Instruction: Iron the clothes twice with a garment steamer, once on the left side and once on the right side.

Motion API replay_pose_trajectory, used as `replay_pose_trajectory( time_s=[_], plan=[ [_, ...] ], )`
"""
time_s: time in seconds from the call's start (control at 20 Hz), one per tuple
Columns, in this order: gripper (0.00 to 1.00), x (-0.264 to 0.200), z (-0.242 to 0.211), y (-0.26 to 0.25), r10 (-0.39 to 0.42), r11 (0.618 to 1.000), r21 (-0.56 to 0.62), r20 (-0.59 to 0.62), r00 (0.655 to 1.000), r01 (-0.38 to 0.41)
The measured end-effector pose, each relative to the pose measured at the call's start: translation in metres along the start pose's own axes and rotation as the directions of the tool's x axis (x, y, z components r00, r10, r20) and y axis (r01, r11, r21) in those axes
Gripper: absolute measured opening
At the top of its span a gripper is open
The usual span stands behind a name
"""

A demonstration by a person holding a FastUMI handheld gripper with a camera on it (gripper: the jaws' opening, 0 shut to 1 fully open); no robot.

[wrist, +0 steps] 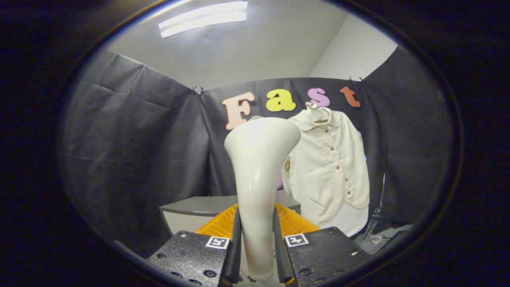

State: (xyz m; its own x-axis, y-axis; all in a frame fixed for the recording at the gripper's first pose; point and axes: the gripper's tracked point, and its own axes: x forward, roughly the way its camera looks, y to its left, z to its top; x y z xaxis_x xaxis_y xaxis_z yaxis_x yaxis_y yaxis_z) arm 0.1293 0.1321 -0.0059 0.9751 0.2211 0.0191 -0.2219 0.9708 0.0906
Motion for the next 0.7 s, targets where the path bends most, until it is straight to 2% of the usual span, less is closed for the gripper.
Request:
replay_pose_trajectory(
  time_s=[0.25,0.55,0.7],
  plan=[
    [0.36,-0.018,-0.028,-0.002,-0.017,0.996,-0.084,-0.025,1.0,0.015],
    [0.36,-0.048,-0.037,-0.014,-0.014,0.997,-0.074,0.012,1.0,0.015],
    [0.36,-0.054,-0.042,-0.028,-0.04,0.999,-0.031,0.01,0.999,0.041]
  ],
)
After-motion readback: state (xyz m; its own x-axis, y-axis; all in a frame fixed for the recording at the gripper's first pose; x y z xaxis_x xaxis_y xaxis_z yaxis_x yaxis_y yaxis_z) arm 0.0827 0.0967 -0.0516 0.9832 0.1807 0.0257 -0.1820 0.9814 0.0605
